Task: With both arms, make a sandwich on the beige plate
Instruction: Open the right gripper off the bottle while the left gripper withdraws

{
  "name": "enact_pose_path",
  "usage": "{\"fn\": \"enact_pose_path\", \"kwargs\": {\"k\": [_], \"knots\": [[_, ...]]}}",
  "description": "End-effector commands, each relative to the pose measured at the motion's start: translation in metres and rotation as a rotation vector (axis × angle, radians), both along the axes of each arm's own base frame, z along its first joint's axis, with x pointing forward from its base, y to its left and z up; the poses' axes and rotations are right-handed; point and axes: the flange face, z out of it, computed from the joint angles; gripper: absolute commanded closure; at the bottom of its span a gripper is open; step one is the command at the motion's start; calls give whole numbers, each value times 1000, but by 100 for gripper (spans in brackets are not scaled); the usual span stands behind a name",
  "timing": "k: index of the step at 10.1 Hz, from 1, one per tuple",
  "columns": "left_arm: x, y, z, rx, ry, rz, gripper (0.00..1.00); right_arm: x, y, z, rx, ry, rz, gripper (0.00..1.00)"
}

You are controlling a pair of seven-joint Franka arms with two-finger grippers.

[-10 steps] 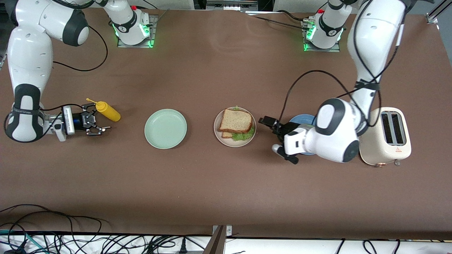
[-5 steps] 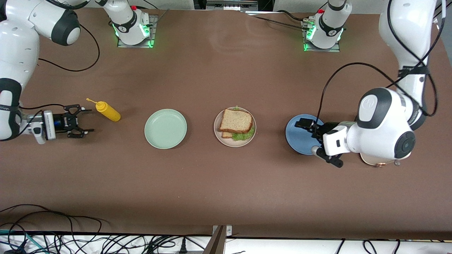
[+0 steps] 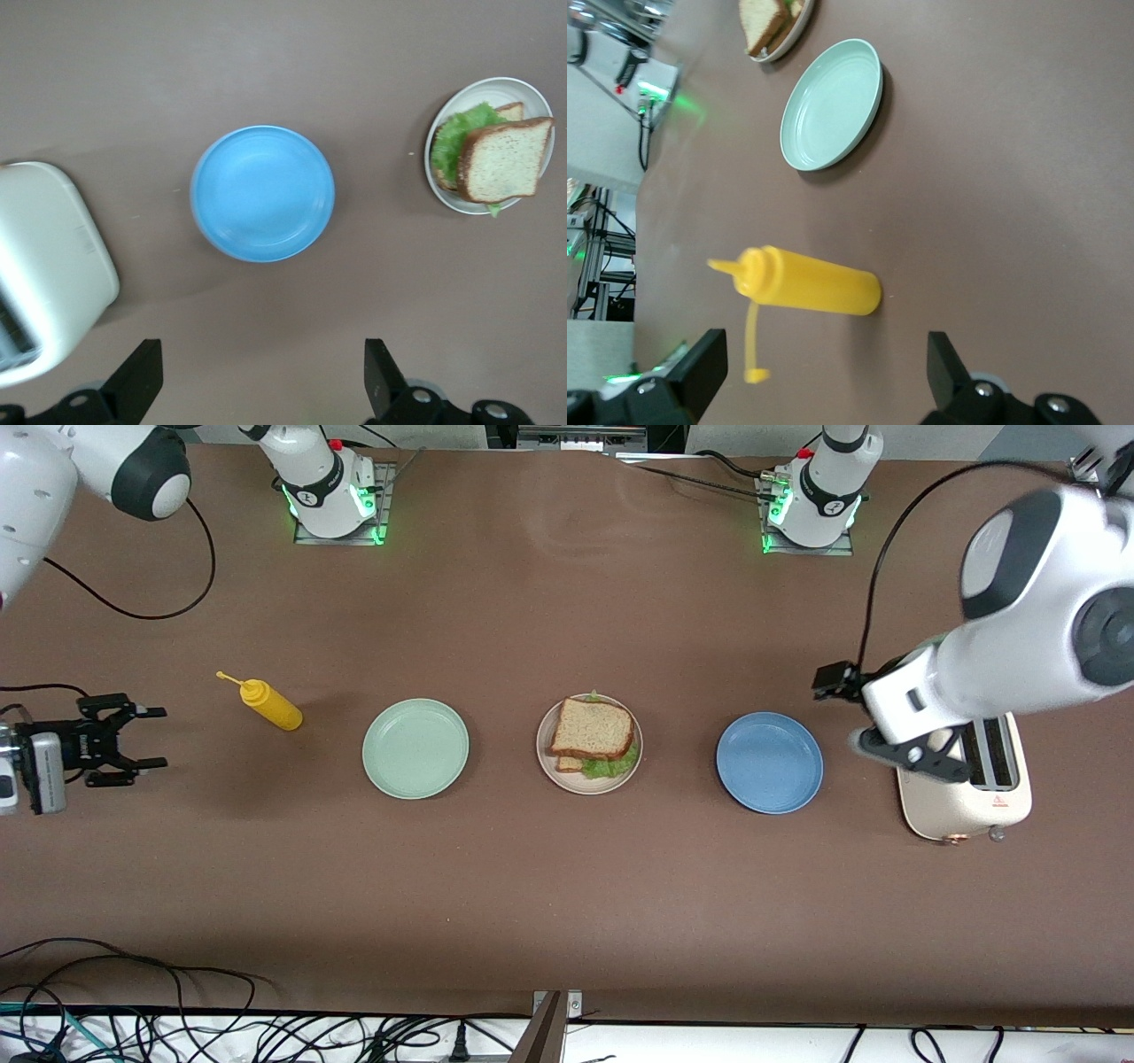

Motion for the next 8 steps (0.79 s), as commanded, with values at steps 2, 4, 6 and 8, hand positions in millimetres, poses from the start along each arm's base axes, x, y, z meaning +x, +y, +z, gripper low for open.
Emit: {"fn": "enact_pose_path", "kwargs": {"k": [2, 4, 6, 8], "knots": [[-49, 59, 47, 42, -156, 101, 0, -1, 98, 132, -370, 161, -185, 0], [-61, 81, 56, 48, -168, 141, 0, -12, 162, 173, -557, 258, -298, 0], [-62, 80, 56, 61, -167, 143, 0, -22, 222, 201, -781, 239, -334, 0], [-60, 70, 48, 50, -129, 130, 0, -25, 244, 210, -856, 209, -338, 0]]}}
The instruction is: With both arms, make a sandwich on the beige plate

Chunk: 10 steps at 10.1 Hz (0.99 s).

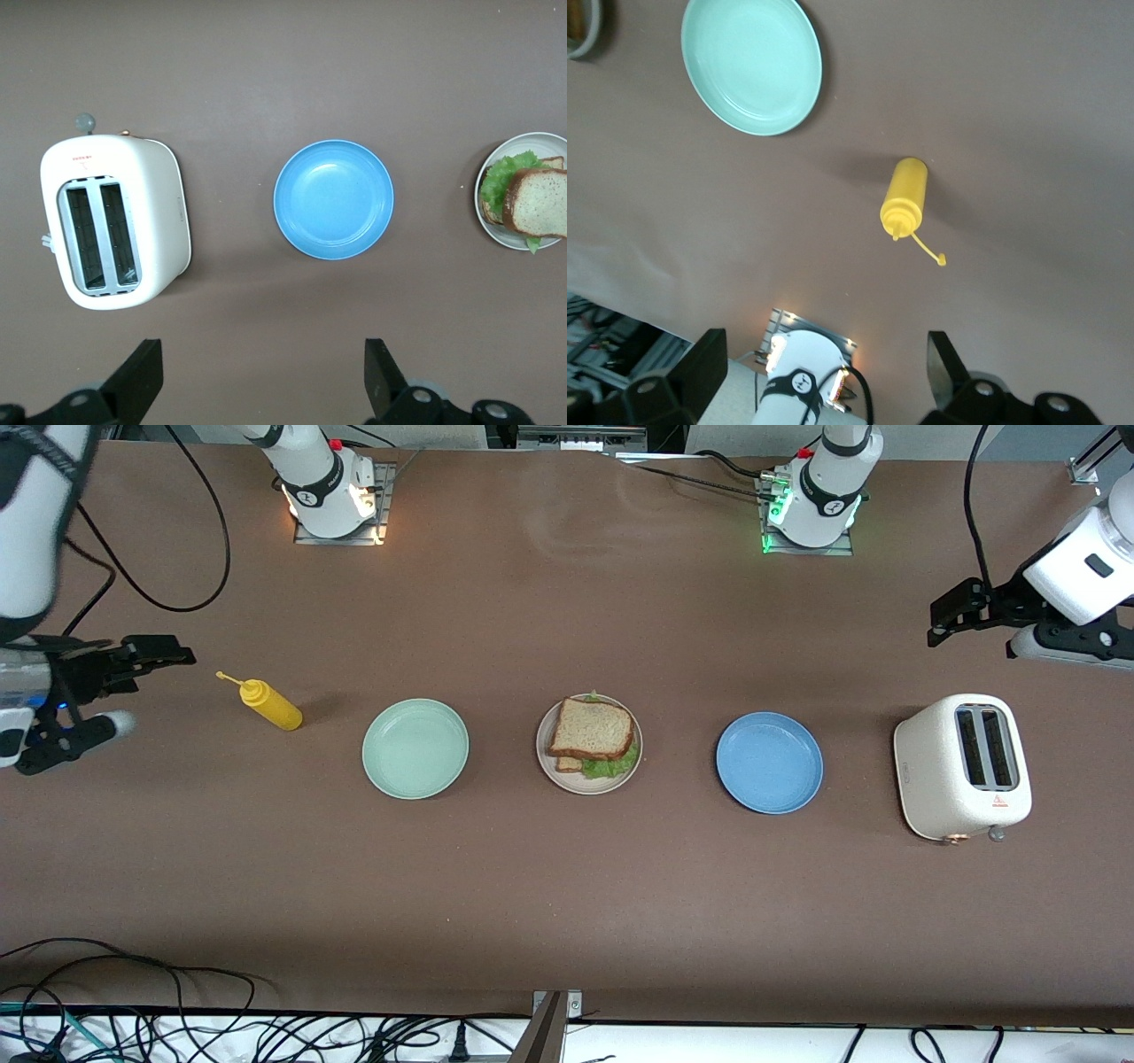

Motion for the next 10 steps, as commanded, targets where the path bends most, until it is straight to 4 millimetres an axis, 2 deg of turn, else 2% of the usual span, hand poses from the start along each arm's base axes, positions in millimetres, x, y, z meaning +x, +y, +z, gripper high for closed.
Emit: {"fn": "enact_pose_path", "kwargs": {"k": [1, 4, 6, 10], "knots": [[1, -6, -6, 22, 16, -8, 0, -7, 5, 6, -63, 0, -62, 0], [-4, -11, -7, 33, 40, 109, 0, -7, 17, 6, -99, -28, -120, 0], [-5, -19, -6, 39, 37, 89, 0, -13, 28, 7, -109, -61, -158, 0], [-4, -18, -7, 37, 39, 92, 0, -31, 41, 10, -160, -193, -185, 0]]}}
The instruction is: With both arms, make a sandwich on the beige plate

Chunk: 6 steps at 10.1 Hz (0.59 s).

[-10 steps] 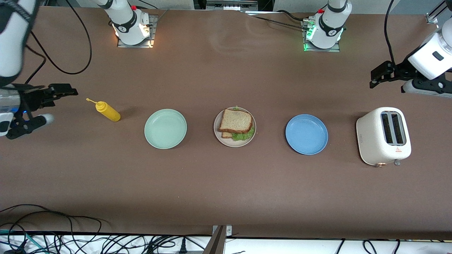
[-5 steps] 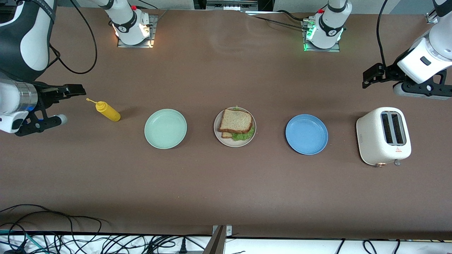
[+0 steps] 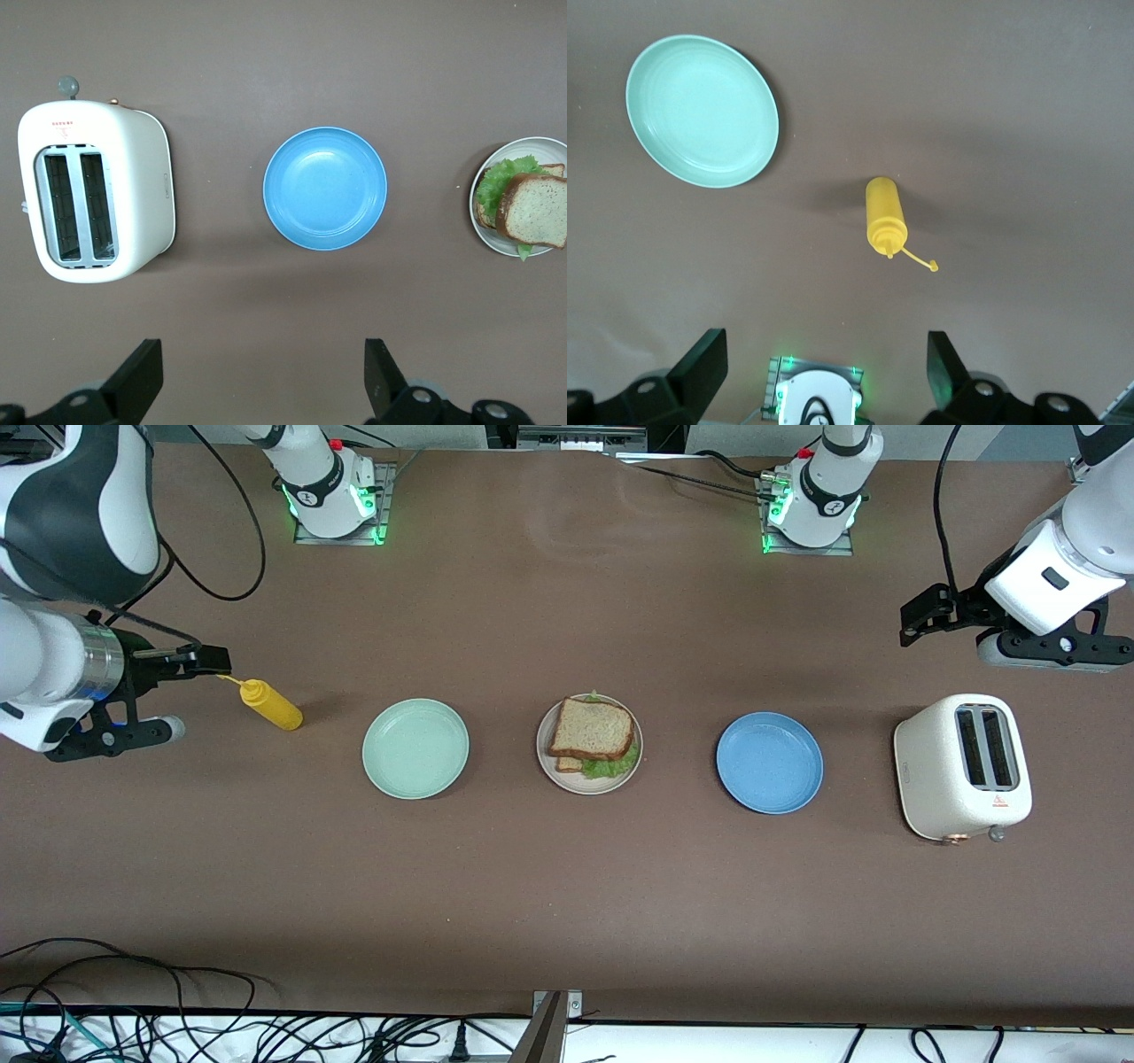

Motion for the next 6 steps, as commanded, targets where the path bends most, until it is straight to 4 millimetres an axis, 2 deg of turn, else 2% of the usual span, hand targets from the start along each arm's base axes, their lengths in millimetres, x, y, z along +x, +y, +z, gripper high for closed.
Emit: {"fn": "enact_pose_path", "kwargs": {"k": [1, 4, 6], "knots": [[-2, 1, 3, 28, 3, 10, 0, -24, -7, 8, 17, -102, -39, 0], [-2, 8, 2, 24, 13, 21, 0, -13, -21, 11, 64, -202, -54, 0], [-1, 8, 0, 25, 16, 20, 0, -11, -22, 9, 55, -222, -107, 0]]}}
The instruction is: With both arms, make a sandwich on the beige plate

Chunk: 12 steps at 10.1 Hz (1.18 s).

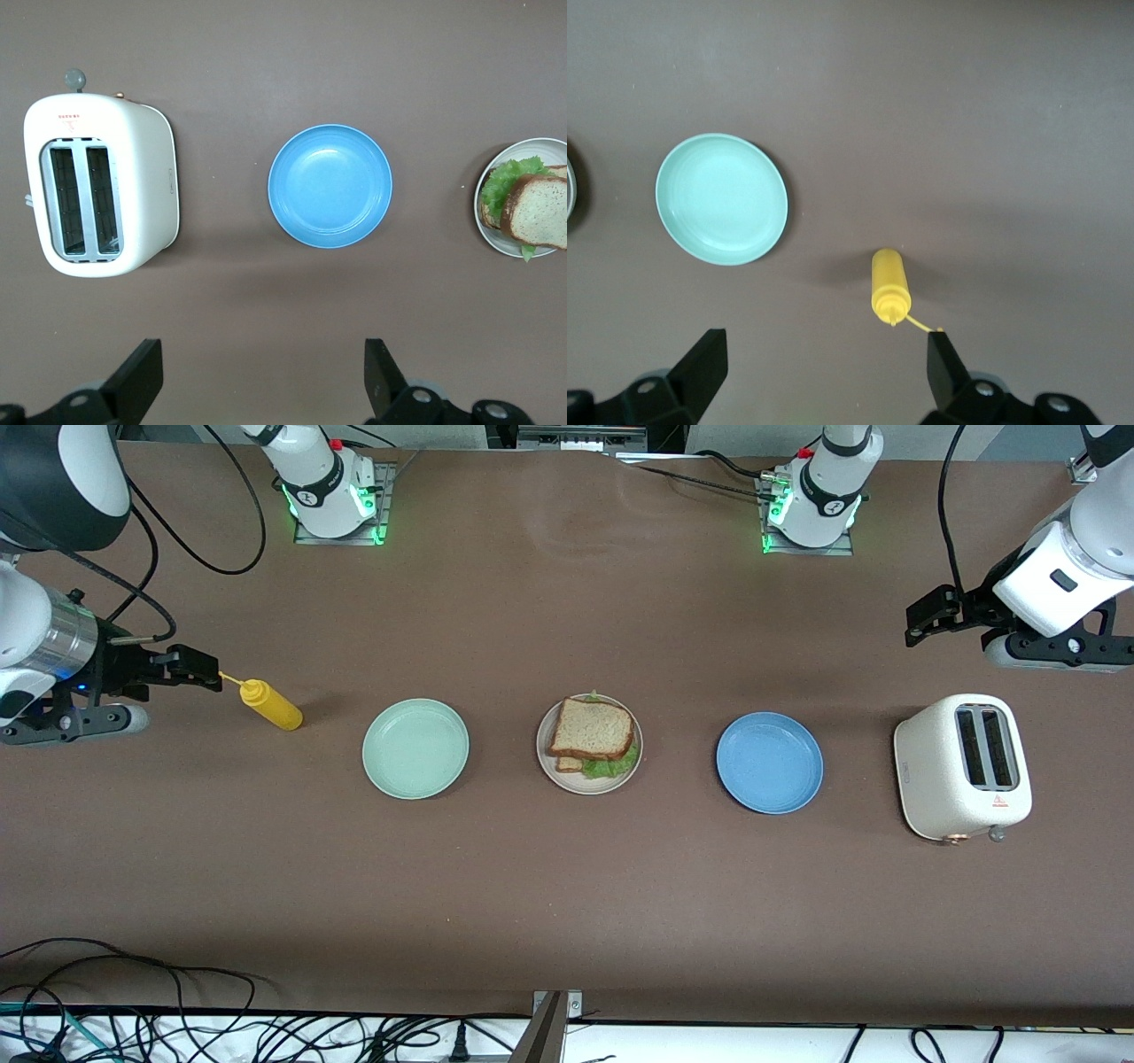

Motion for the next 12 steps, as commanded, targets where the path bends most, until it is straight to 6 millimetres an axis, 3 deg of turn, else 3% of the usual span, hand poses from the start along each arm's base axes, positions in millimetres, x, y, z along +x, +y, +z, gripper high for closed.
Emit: {"fn": "enact_pose_path", "kwargs": {"k": [1, 3, 7, 9, 12], "knots": [[-1, 1, 2, 24, 5, 6, 0, -10, 2, 0, -26, -8, -60, 0], [-1, 0, 3, 24, 3, 4, 0, -27, 1, 1, -38, 6, -67, 0], [-2, -2, 3, 25, 3, 3, 0, -27, -4, 12, -26, -28, -72, 0], [-2, -2, 4, 35, 2, -4, 0, -25, -3, 33, -31, -85, -77, 0], [-3, -7, 2, 38, 11, -12, 0, -21, -33, 35, -27, -90, -127, 0]]}}
